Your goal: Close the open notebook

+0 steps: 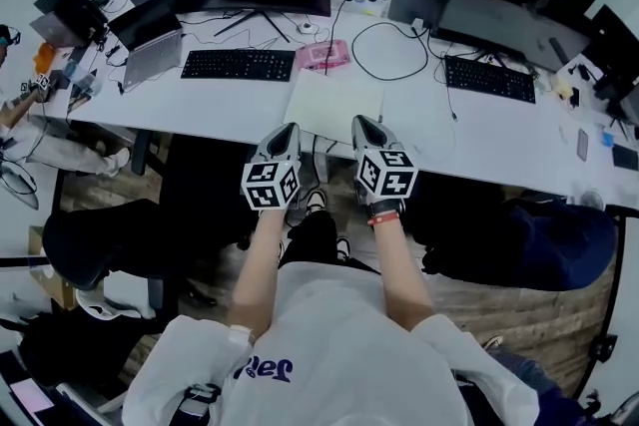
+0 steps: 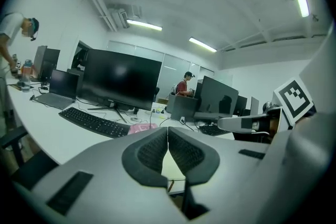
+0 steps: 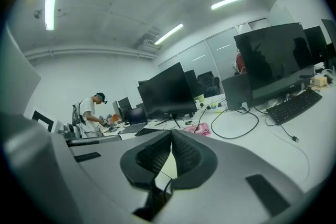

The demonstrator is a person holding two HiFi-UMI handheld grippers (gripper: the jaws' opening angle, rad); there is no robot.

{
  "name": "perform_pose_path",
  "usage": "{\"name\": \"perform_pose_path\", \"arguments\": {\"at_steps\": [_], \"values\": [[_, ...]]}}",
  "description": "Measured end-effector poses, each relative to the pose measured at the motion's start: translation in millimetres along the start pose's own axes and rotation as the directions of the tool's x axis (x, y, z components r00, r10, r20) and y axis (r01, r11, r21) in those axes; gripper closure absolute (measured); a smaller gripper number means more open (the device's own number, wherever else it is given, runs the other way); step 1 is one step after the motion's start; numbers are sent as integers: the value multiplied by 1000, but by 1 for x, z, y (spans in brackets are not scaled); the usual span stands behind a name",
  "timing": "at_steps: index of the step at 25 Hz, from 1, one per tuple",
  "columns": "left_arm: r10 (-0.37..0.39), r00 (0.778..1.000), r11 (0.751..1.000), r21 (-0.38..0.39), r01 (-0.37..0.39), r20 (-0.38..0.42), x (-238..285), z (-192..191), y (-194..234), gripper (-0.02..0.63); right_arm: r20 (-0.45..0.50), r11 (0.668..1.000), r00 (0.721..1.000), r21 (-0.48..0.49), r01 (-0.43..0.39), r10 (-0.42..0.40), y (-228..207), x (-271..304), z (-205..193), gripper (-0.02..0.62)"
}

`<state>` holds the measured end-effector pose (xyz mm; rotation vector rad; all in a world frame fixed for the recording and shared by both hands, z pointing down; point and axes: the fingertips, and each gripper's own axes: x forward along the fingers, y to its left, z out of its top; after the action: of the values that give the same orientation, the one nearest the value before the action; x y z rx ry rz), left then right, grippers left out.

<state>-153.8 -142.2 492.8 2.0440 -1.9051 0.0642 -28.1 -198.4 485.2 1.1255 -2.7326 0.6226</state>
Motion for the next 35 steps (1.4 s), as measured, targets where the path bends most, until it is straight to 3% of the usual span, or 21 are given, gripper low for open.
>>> {"name": "perform_pose_path", "arguments": {"at_steps": [9, 16, 23, 30, 35], "values": [[8, 994, 992, -124, -21, -105, 36, -48, 45, 564, -74, 1000, 997, -11, -4, 3, -12, 41, -29, 597], [-13, 981, 964, -262, -38, -192, 65, -90, 79, 492, -131, 1000, 991, 8, 21, -20, -21, 77, -51, 597], [-13, 967, 935, -346, -78, -255, 85, -120, 102, 449, -170, 999, 985, 14, 46, -43, -30, 98, -62, 597], [-47, 963, 898, -434, -77, -267, 101, -132, 110, 374, -198, 997, 978, 42, 71, -61, -44, 109, -72, 597], [-53, 963, 874, -479, -83, -263, 110, -139, 119, 370, -204, 995, 976, 54, 85, -73, -51, 113, -76, 597]]}}
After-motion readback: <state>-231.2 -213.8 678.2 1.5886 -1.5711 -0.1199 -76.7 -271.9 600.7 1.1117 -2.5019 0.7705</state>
